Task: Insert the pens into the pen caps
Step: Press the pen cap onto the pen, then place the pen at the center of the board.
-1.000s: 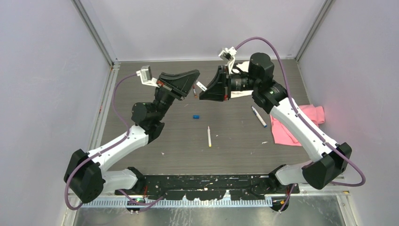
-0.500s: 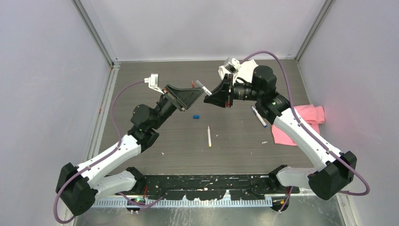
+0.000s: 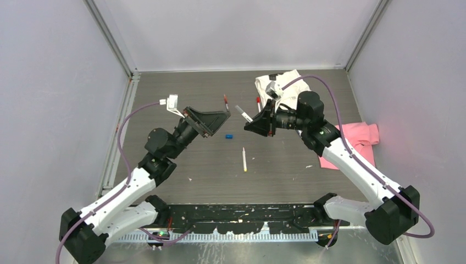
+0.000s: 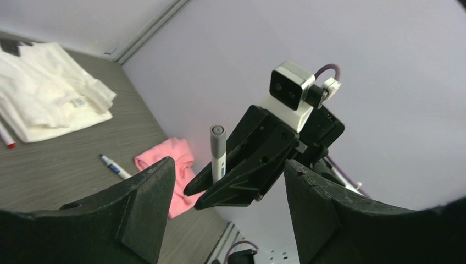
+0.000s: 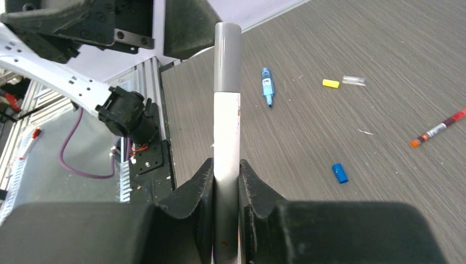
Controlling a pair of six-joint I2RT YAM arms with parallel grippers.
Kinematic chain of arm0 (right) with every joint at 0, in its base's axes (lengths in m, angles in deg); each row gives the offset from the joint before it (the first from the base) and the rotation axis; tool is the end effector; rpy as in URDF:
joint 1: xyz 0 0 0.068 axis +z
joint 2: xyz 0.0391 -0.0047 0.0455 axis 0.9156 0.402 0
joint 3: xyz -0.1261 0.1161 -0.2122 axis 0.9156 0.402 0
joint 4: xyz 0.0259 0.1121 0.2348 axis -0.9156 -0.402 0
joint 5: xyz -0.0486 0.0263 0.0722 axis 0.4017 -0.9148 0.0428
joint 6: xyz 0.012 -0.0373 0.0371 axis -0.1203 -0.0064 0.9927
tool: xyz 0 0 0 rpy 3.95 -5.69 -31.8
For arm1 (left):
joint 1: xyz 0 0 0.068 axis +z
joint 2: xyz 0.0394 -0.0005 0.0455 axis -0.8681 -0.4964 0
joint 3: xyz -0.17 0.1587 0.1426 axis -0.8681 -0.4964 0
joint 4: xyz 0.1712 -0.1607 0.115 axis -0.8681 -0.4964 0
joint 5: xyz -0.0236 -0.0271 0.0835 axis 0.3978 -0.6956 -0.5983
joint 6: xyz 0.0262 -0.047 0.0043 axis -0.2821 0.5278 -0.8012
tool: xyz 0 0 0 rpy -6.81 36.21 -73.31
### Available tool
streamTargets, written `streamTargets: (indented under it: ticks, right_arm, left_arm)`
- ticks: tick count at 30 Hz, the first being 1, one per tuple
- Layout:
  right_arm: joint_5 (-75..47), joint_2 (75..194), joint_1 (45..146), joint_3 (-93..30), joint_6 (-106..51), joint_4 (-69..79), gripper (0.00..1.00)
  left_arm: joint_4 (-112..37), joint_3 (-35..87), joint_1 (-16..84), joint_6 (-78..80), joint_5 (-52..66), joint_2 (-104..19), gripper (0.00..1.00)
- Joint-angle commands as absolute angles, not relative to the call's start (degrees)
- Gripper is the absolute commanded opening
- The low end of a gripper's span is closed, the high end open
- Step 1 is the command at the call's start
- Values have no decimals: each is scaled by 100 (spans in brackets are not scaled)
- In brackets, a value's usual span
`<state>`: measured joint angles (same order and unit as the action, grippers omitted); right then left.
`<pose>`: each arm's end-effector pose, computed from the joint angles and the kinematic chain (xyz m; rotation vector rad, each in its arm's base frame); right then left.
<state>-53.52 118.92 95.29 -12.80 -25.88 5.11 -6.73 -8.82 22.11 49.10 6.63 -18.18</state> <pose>0.2135 0.1481 0.3623 -0.9290 1.5646 1.1755 0.1613 -0.1325 0.3553 -0.1303 1.3879 -1.5407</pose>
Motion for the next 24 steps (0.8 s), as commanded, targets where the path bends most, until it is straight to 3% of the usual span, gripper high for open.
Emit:
streamTargets:
  ticks: [1, 8, 15, 19, 24]
  right_arm:
    - [-5112, 11670, 9355, -1156, -2672, 841, 1]
    - [-4640, 11694, 9246, -945, -2667, 874, 1]
    - [-3049, 11986, 9226, -763, -2680, 804, 5]
    - [-2041, 12402, 9212, -842, -2772, 578, 8]
    - [-1715, 13359, 9069, -1286, -2896, 180, 10]
  left_arm:
    - [-1667, -779, 2237, 4105, 741, -1429, 74]
    - [-2358, -889, 2244, 3461, 430, -1089, 78]
    - [-2599, -1125, 2253, 3210, 154, -1106, 79]
    - [-2686, -1241, 2248, 3147, -14, -1123, 79]
    - [-2819, -1244, 2256, 2996, -59, -1175, 79]
